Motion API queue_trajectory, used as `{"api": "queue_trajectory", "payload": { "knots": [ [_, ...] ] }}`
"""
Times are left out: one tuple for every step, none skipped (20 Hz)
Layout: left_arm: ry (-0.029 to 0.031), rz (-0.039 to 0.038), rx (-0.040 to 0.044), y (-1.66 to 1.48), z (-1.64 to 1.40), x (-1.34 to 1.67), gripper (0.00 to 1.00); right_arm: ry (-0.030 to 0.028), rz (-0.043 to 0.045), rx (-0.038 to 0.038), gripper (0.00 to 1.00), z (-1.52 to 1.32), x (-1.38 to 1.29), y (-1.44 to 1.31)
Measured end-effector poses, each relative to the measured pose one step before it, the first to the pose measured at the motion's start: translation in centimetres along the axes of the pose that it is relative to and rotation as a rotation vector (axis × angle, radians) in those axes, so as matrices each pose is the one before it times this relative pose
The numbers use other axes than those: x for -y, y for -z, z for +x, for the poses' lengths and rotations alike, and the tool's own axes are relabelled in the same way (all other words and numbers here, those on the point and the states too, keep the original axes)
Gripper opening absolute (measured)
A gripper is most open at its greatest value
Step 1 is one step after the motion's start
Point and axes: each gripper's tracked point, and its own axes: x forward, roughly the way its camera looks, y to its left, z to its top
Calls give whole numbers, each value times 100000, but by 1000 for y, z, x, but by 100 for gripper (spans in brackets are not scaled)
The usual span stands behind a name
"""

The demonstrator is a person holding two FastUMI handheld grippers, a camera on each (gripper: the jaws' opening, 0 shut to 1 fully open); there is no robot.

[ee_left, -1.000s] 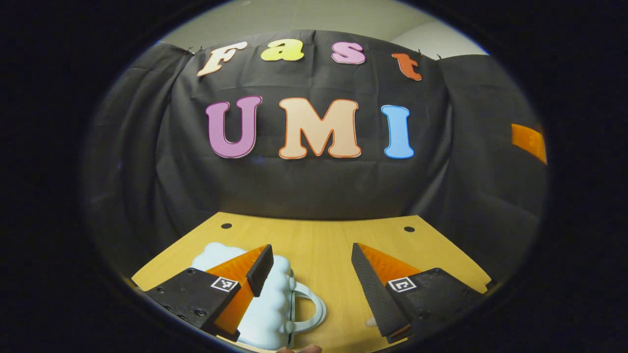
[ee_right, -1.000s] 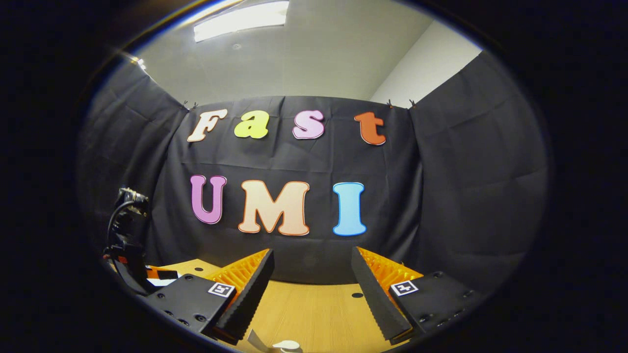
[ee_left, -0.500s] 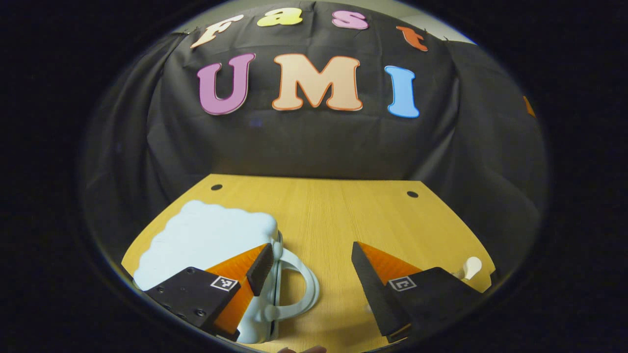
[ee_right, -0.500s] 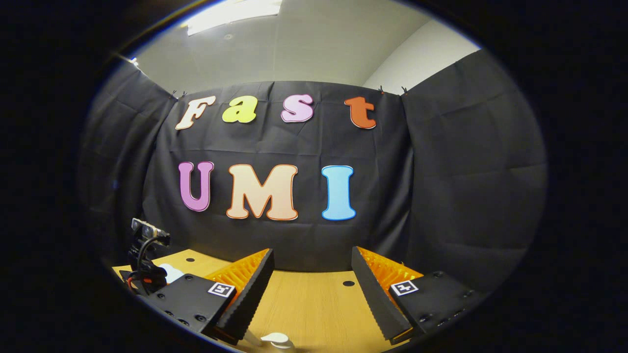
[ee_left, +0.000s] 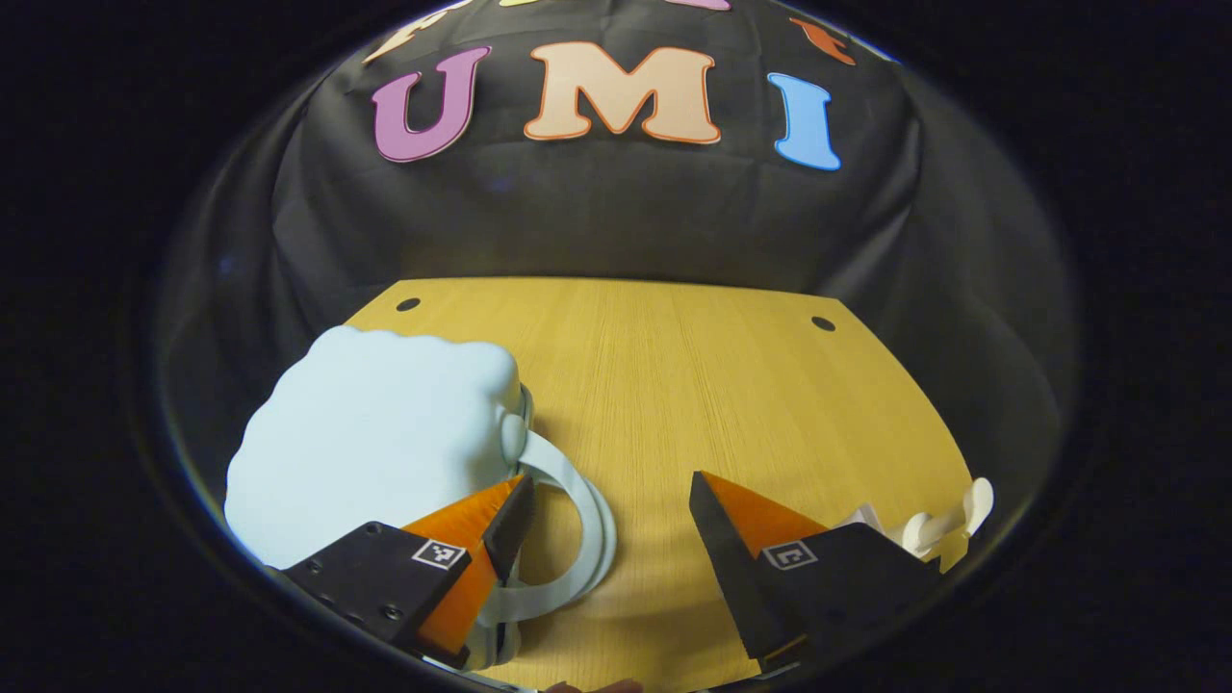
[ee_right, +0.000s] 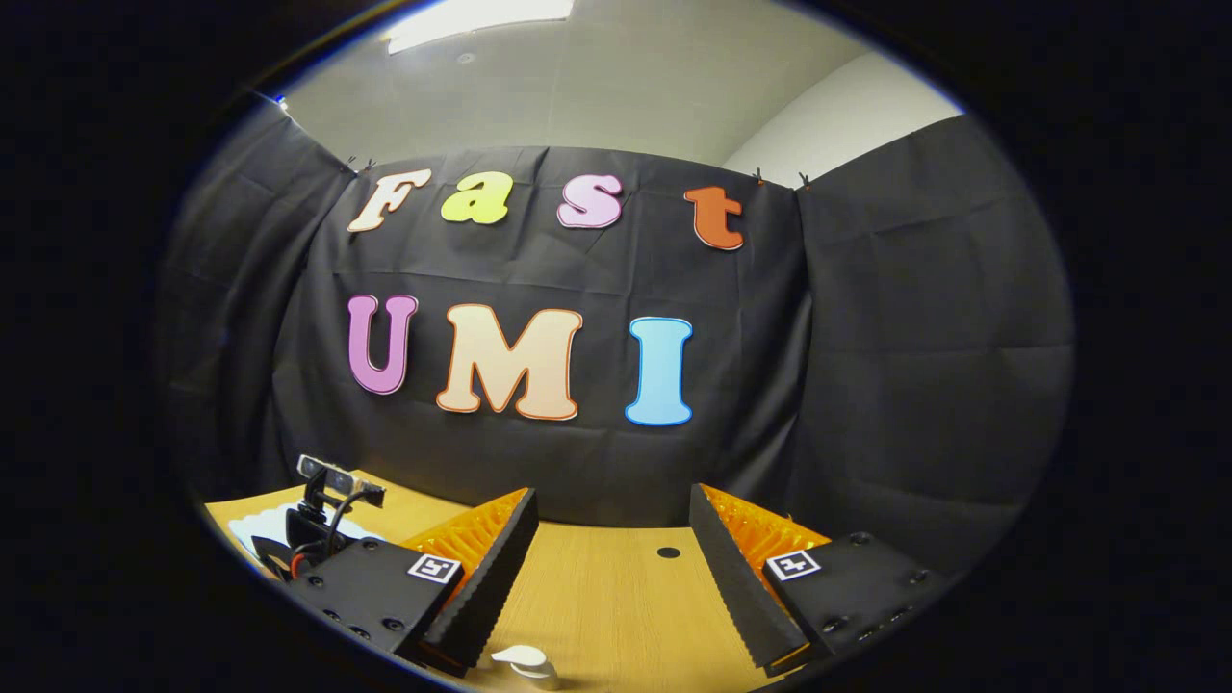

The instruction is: First open the suitcase, pack the skin care products into it, and then close the suitcase.

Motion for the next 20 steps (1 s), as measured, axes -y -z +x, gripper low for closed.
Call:
{"api": "queue_trajectory", "payload": {
  "knots": [
    [-666, -279, -2000, 389, 382, -114, 95, 129, -186, -216, 99, 89, 10, -35],
    [-565, -687, -2478, 550, 264, -83, 96, 104, -168, -267, 99, 43, 31, 129],
    [-1198, -134, -2075, 289, 215, -140, 94, 90, -168, -183, 99, 28, 47, 39],
    [508, 471, -455, -31, 361, 206, 94, 167, -299, -76, 99, -37, -6, 144],
    [400, 632, -281, -156, 380, 175, 92, 100, -234, -42, 99, -1, -29, 36],
    [227, 382, -1296, 276, 478, 44, 92, 37, -93, -31, 99, -45, -26, 67],
    [101, -390, -2021, 351, 381, 61, 92, 10, -53, 8, 99, 33, -102, -23],
    [187, -1058, -2290, 400, 518, 73, 92, 82, -140, 173, 99, 5, 22, -8],
    [254, -1325, -2169, 257, 240, 130, 92, 6, -279, 259, 99, -65, -20, -33],
    [-20, -1125, -1683, 271, 326, -9, 92, -44, -421, 285, 99, -178, -80, 14],
    [-133, -868, -1890, 291, 302, 47, 92, 11, -417, 149, 99, 12, -39, 15],
    [-327, -473, -1335, 294, 174, 60, 92, 28, -399, 72, 99, -16, 89, 136],
    [-350, -68, -1007, 113, 194, -28, 92, 131, -258, -101, 99, 13, 32, 102],
    [1002, 63, -773, 120, 164, 129, 92, 132, -185, -171, 99, -76, 32, 49],
    [2309, -168, -711, 90, -221, 422, 92, 283, -56, -134, 99, 92, 139, 145],
    [469, 392, -175, 22, -259, 63, 90, 389, 97, -45, 99, -85, 246, 48],
    [-1029, 1283, 796, -182, 234, -529, 84, 216, 308, -92, 99, 67, 126, 83],
    [-1227, 689, 1, -3, -123, -439, 76, 210, 471, -113, 99, 112, 69, 75],
    [-2097, 198, -377, 78, -21, -778, 68, 118, 463, -70, 99, 25, -3, 27],
    [-817, -479, -54, 0, 140, -568, 52, 110, 412, 89, 99, 60, 27, 121]
  ]
}}
